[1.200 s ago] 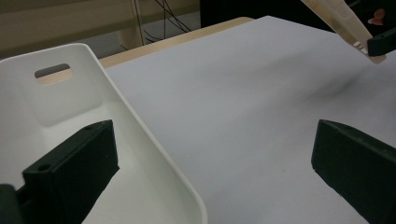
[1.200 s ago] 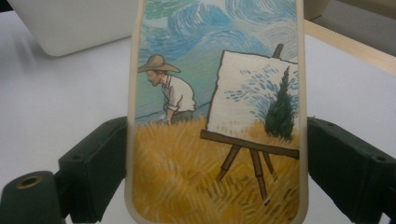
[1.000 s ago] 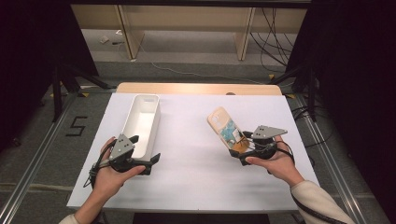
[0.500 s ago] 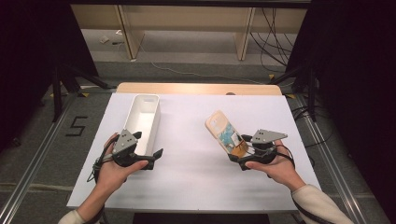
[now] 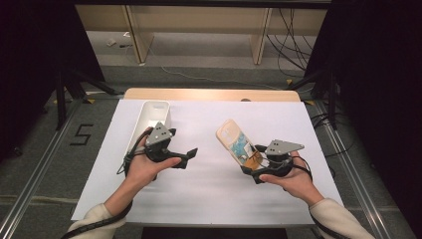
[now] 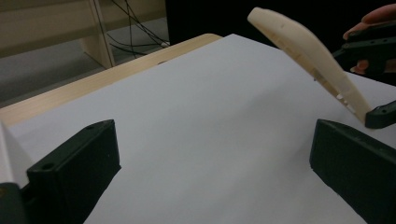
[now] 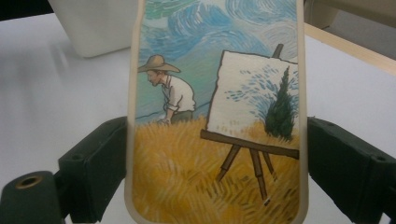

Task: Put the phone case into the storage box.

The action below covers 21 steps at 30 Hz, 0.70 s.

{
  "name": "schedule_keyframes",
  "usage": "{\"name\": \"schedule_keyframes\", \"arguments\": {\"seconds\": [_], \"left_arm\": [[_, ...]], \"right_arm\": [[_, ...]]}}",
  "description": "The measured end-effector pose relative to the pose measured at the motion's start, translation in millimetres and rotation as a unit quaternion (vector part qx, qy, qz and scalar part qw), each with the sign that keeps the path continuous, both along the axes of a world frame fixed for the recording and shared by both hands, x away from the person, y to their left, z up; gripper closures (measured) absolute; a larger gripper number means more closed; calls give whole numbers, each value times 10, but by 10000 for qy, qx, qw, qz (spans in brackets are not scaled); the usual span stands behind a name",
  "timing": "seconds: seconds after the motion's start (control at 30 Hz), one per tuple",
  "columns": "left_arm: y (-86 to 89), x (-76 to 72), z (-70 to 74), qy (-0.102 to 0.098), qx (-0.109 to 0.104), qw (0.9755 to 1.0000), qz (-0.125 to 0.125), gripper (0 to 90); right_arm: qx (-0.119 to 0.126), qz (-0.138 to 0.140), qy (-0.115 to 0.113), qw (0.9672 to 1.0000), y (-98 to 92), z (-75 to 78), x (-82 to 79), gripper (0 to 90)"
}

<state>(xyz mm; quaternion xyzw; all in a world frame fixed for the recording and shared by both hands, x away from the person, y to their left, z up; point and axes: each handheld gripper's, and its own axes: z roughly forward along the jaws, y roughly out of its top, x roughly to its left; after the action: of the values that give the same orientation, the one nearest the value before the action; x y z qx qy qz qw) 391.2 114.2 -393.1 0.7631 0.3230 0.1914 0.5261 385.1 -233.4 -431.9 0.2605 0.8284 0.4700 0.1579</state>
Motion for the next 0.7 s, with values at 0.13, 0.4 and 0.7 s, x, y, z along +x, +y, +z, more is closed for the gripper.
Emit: {"name": "schedule_keyframes", "arguments": {"seconds": [0.13, 0.4, 0.7], "left_arm": [[-183, 26, 90, 4, -86, 9998, -163, 11], [-470, 115, 237, 22, -56, 9993, -361, 26], [-651, 248, 320, 60, 18, 9993, -373, 62]], "right_arm": [[8, 2, 4, 10000, 6, -8, 1, 115], [4, -3, 9, 10000, 20, -6, -4, 115], [-32, 2, 26, 10000, 43, -26, 6, 115]]}}
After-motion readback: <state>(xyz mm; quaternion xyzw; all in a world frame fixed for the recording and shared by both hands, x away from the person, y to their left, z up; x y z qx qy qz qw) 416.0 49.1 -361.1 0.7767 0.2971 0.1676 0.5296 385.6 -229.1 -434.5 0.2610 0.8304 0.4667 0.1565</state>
